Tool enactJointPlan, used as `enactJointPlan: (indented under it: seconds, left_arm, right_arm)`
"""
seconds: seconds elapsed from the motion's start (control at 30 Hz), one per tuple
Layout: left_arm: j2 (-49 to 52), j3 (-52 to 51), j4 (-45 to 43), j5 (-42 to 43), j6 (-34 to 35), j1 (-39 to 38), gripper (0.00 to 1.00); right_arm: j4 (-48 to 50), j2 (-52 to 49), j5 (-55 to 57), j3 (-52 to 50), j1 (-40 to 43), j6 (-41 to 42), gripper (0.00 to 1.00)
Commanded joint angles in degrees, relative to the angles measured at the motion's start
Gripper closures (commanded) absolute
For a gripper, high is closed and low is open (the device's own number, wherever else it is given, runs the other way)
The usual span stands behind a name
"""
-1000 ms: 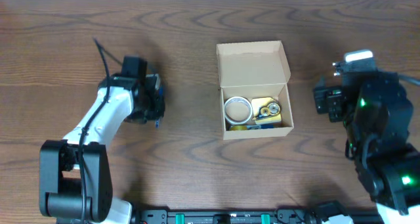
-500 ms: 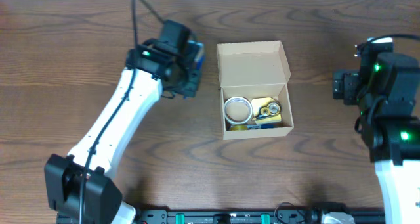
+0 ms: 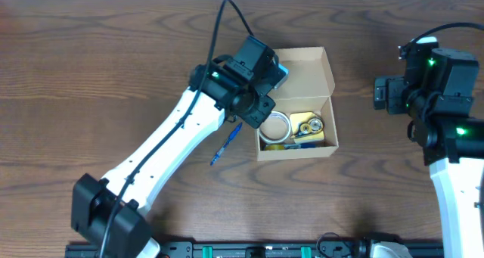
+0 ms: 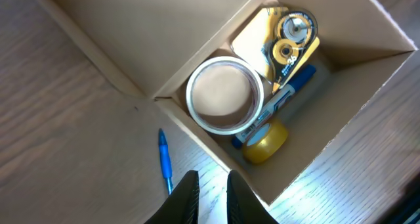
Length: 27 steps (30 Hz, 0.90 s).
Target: Pack container
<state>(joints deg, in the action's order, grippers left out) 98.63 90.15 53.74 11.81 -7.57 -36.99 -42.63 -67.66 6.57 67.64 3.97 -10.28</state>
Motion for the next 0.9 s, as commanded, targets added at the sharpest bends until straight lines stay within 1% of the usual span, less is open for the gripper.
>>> enactJointPlan:
  seconds: [0.0,0.1,0.23,0.33,0.5,0.63,0.87]
  left_arm:
    - [0.24,1.64,0.26,-1.05,-0.46,0.13,0.84]
    - [0.24,1.64,0.68,-5.88,2.34,0.31,0.84]
    - [0.24,1.64,1.88,-9.55,3.69,0.33,0.84]
    - [-0.11,1.64,3.85,-13.99,6.47,0.39,0.85]
    - [-2.67,1.62,8.94,-14.43,8.28,2.01,0.89]
    - [-3.82,0.98,10.80,-14.34,9.11,3.28,0.88]
    - [-3.89,-8.24,7.63,-13.33,11.96,3.21,0.89]
  right_arm:
    - [0.02,0.11,-0.85,-0.09,0.50,1.09,0.01]
    - [0.00,0.11,-0.85,-0.09,0.50,1.09,0.01]
    - [0.02,0.11,-0.85,-0.09,0.50,1.09,0.01]
    - [0.02,0.11,-0.83,-0.09,0.50,1.07,0.01]
    - [-0.02,0.11,-0.81,-0.09,0.50,1.07,0.01]
    - [0.00,0.11,-0.83,-0.09,0.50,1.07,0.01]
    - [-0.02,0.15,-0.83,-0.09,0.50,1.09,0.01]
